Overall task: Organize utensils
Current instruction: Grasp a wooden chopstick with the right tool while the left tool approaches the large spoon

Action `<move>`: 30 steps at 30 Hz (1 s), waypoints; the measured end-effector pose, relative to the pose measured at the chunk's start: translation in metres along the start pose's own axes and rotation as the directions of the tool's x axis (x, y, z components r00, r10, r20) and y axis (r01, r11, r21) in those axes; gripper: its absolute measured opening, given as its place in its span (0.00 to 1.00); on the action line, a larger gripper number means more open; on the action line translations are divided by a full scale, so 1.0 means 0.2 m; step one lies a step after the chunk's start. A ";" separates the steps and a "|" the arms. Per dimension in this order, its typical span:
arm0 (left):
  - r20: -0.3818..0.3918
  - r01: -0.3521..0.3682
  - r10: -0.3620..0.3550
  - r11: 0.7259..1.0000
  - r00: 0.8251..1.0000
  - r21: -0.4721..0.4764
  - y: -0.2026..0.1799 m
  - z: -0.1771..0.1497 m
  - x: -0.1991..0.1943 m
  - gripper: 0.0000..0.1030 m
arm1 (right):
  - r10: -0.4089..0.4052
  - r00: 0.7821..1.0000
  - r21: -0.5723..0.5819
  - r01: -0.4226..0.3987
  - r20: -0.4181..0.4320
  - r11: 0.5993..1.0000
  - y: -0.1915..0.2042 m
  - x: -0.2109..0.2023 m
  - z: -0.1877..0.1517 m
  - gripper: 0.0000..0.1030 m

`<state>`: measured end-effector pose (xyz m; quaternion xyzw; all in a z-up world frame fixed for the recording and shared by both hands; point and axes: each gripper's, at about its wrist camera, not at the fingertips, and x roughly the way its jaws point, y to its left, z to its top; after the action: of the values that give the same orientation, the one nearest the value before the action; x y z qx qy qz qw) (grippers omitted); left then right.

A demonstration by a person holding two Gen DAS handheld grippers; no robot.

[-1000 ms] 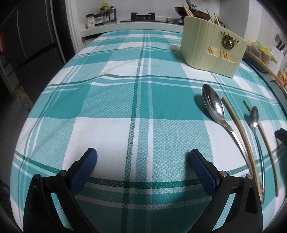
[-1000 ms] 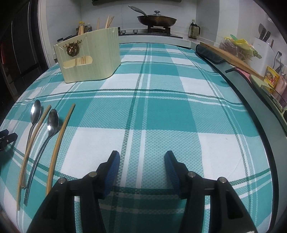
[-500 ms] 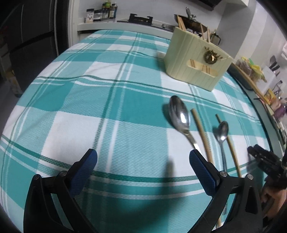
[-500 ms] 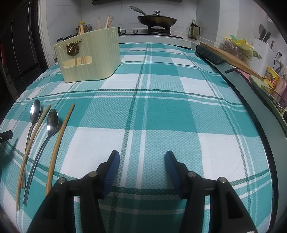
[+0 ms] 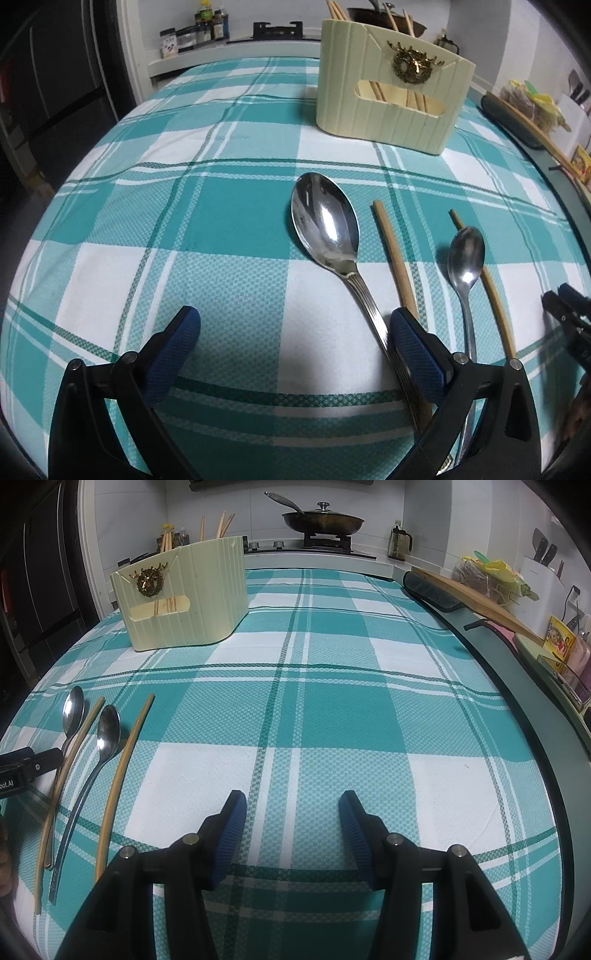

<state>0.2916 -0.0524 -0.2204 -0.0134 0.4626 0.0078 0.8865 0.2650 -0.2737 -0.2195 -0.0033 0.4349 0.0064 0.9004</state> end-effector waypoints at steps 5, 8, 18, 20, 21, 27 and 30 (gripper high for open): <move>-0.002 0.013 -0.013 0.999 1.000 0.052 -0.03 -0.05 -0.03 0.99 | 0.001 1.000 0.000 -0.001 0.000 1.000 0.00 0.00 0.00 0.53; -0.010 0.022 -0.022 0.997 1.000 0.071 0.00 -0.07 -0.05 0.99 | 0.001 1.000 0.000 -0.001 0.000 1.000 0.00 0.00 0.00 0.53; -0.059 0.059 -0.051 0.988 0.997 0.145 0.04 -0.14 -0.11 0.99 | 0.007 1.000 -0.003 -0.007 -0.004 1.000 0.01 -0.01 -0.01 0.53; -0.064 0.072 -0.062 0.984 0.996 0.160 0.04 -0.18 -0.13 0.99 | 0.047 0.999 -0.002 -0.047 -0.017 0.999 0.05 -0.06 -0.02 0.53; -0.064 0.076 -0.067 0.984 0.996 0.160 0.04 -0.20 -0.15 0.99 | 0.077 0.997 -0.003 -0.077 -0.014 0.997 0.08 -0.09 -0.03 0.53; -0.048 0.073 -0.066 0.985 0.997 0.156 0.04 -0.24 -0.18 1.00 | 0.199 0.980 -0.191 -0.197 -0.010 0.962 0.42 -0.25 -0.07 0.53; -0.029 0.064 -0.061 0.988 0.998 0.143 0.04 -0.24 -0.17 1.00 | 0.204 0.975 -0.208 -0.217 -0.083 0.954 0.51 -0.16 -0.09 0.44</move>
<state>0.2331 -0.0463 -0.2192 0.0361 0.4723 -0.0536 0.8791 0.2296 -0.1730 -0.2044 -0.0551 0.4568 0.1493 0.8752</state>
